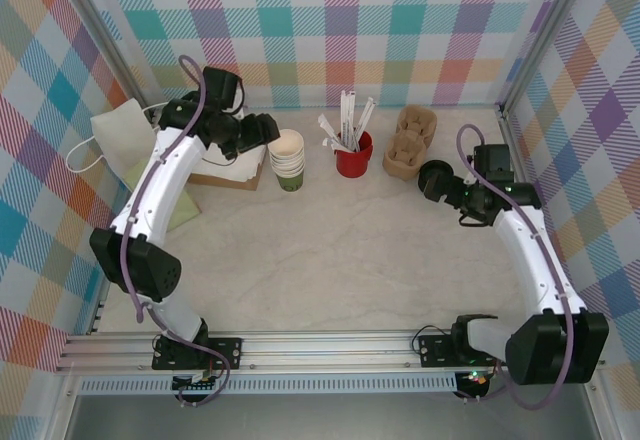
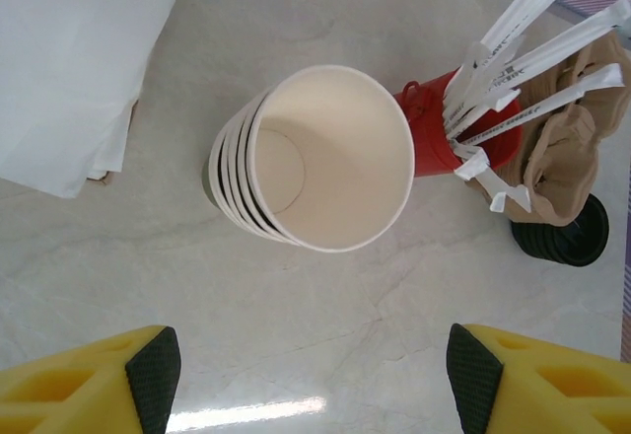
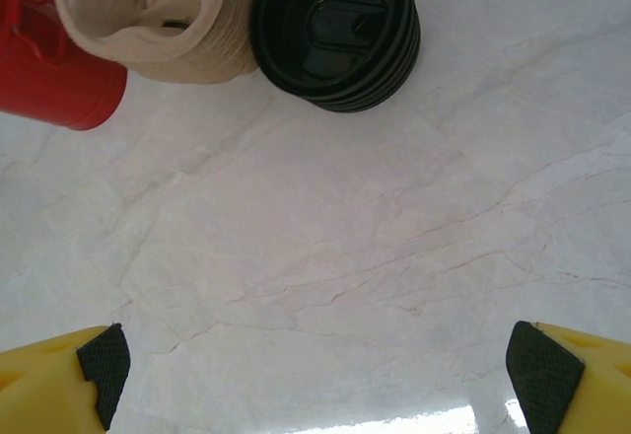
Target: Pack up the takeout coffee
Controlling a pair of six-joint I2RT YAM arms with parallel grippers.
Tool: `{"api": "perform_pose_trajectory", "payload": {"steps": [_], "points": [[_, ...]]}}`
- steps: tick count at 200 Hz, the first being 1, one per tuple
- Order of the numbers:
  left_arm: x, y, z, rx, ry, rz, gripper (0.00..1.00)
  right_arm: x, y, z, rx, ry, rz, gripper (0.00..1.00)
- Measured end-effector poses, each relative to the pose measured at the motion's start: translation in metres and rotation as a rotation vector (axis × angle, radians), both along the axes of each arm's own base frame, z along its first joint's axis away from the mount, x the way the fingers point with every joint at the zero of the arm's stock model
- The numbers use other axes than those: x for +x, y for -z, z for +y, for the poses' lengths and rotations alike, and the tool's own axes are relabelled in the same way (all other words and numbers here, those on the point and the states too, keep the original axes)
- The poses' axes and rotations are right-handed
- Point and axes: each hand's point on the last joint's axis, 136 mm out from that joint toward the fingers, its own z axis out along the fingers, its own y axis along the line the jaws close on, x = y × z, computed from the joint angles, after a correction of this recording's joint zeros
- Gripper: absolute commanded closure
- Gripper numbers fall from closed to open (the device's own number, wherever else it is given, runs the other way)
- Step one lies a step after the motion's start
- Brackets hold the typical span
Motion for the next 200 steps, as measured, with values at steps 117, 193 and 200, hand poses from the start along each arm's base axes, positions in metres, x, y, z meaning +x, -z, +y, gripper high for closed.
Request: {"api": "perform_pose_trajectory", "payload": {"steps": [117, 193, 200], "points": [[0.033, 0.064, -0.010, 0.063, -0.012, 0.119, 0.42, 0.026, 0.023, -0.008, -0.038, 0.041, 0.010, 0.00], [0.053, 0.074, -0.007, 0.112, -0.024, 0.088, 0.45, 0.006, 0.018, -0.010, -0.017, 0.077, -0.031, 0.00], [0.054, 0.079, -0.007, 0.118, -0.023, 0.095, 0.47, 0.006, 0.017, -0.010, -0.016, 0.077, -0.034, 0.00]]}}
